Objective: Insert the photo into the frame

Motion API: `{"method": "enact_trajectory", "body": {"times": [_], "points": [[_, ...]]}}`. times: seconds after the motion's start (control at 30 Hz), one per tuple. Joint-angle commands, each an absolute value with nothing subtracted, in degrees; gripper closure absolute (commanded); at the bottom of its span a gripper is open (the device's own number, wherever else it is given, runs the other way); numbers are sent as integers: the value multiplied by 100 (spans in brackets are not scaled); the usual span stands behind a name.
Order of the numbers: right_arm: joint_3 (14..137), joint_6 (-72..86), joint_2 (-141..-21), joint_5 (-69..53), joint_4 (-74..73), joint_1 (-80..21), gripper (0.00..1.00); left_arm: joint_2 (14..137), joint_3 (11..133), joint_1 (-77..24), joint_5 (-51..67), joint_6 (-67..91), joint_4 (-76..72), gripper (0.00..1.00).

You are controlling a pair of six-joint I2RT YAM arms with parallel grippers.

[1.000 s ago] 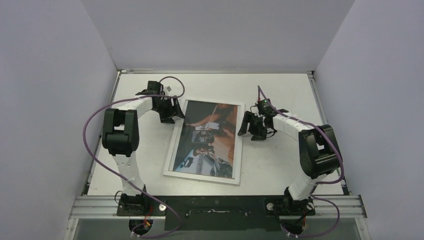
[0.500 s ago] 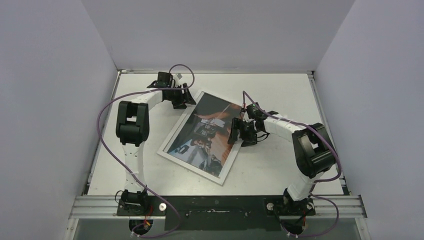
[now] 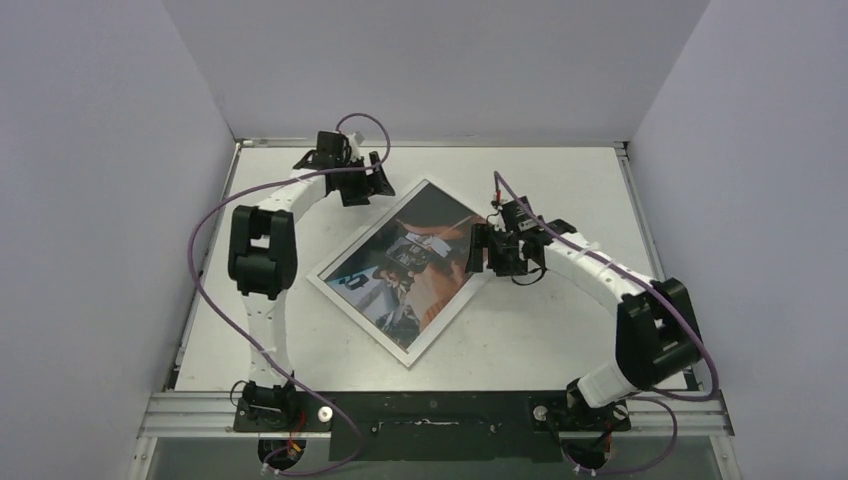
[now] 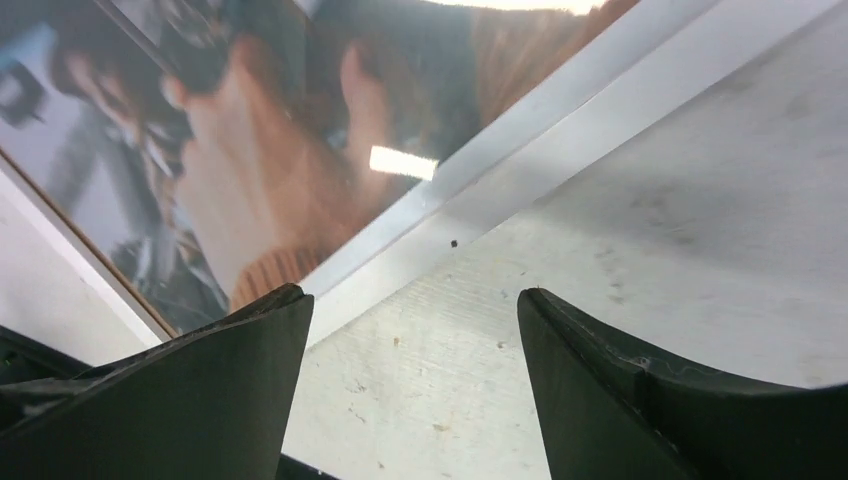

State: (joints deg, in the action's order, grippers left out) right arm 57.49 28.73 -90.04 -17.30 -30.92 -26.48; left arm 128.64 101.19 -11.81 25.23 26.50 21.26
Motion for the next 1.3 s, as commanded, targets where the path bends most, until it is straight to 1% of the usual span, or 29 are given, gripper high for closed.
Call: {"method": "enact_trajectory", "body": {"times": [0.0,0.07,0.13,0.23,0.3,0.37,0.47,0.67,0.83,0.93,1.03,1.13,1.27], "points": [[6254,2576,-8152,-948,-3046,-2307,23,11356,9758,-915,1768,2253,2521,20],[6436,2609,-8276,-877,-2910,-1953,23,10918,9489,-909,1330,2138,2900,20],[6800,2643,-8673,-811,-2834,-1677,23,10443,9093,-907,812,2172,3254,19],[7466,2690,-9425,-769,-2827,-1459,22,9562,8169,-921,-12,2636,3577,15],[7916,2712,-9953,-691,-2833,-1396,21,9001,7469,-920,-283,2925,3609,12],[8359,2765,-10473,-766,-2885,-1336,20,8564,6851,-923,-308,3140,3621,10],[8859,2774,-11117,-840,-2922,-1278,20,8180,6086,-936,-47,3351,3601,10],[9199,2621,-11774,-953,-2994,-1176,20,7813,5027,-954,710,3451,3087,10],[9095,2427,-11927,-1084,-2968,-1127,20,7915,4721,-957,1099,3526,2734,11],[9030,2409,-11989,-1219,-2992,-1099,20,8176,4775,-955,1105,3575,2903,12],[8890,2399,-11947,-1504,-2932,-1090,20,8384,4772,-945,1336,3560,2711,13],[8658,2416,-11826,-1707,-2826,-1072,20,8597,4974,-940,1659,3530,2500,13],[8150,2602,-11557,-2025,-2585,-960,21,8900,5410,-900,1730,3502,2422,14]]}}
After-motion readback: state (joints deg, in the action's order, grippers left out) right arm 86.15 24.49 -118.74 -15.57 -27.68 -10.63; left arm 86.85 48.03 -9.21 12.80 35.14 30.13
